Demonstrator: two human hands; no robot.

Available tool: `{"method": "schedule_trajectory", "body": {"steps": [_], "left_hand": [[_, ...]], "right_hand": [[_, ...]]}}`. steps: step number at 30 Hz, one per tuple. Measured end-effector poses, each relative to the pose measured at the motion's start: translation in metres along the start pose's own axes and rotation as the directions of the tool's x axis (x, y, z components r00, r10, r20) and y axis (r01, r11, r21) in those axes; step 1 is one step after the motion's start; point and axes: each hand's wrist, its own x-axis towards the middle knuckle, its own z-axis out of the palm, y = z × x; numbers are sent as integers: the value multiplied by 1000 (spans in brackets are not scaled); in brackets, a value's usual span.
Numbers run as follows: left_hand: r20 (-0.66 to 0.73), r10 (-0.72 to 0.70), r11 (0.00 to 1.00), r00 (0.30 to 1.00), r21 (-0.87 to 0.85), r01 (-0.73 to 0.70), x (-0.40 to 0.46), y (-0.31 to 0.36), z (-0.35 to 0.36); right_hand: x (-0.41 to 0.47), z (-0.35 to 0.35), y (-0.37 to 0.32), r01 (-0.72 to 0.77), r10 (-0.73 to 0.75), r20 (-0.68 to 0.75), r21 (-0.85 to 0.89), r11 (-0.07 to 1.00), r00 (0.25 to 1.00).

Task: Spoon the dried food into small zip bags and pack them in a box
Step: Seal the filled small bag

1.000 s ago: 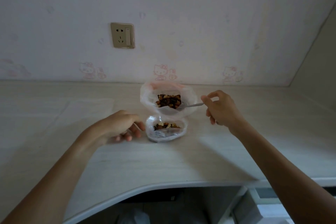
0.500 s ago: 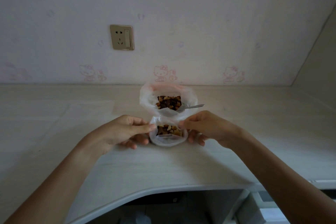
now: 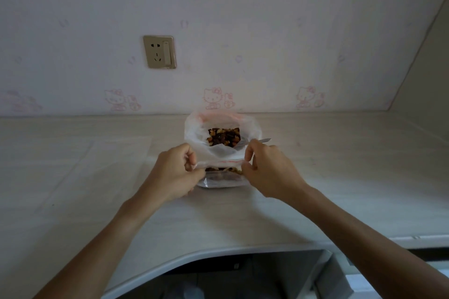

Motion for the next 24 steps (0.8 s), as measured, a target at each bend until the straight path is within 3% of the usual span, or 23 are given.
{"method": "schedule_trajectory", "body": {"steps": [2, 5, 7, 10, 12, 14, 17, 21, 23, 24], "left_hand": [[89, -129, 989, 988, -66, 135, -1, 3, -2], [312, -268, 903, 911, -248, 351, -2, 10, -11], [451, -244, 796, 858, -412, 443, 0, 11, -16], [550, -183, 638, 815, -564, 524, 2, 10, -24], [555, -182, 606, 812, -587, 537, 3, 7, -26], [507, -194, 636, 840, -587, 501, 3, 6, -23], [378, -240, 698, 894, -573, 429, 0, 9, -17], [188, -287, 860, 939, -381, 339, -2, 10, -13], [50, -217, 940, 975, -259, 222, -3, 10, -7], [-41, -111, 984, 993, -146, 104, -5, 9, -3]], "right_hand": [[0, -6, 1, -176, 145, 145, 234, 956, 979], [-2, -14, 9, -412, 223, 387, 523, 746, 895], [-3, -17, 17, -461, 161, 469, 643, 612, 868], [-4, -18, 25, -505, 69, 531, 746, 435, 844], [-4, -16, 26, -507, 44, 532, 774, 379, 846], [-4, -14, 25, -498, 56, 511, 798, 340, 857], [-3, -11, 20, -446, 117, 439, 798, 406, 891], [-4, -7, 8, -318, 215, 235, 670, 671, 948], [-5, -3, 0, -199, 187, 77, 511, 836, 979], [-6, 1, -2, -105, 126, -32, 368, 924, 992]]}}
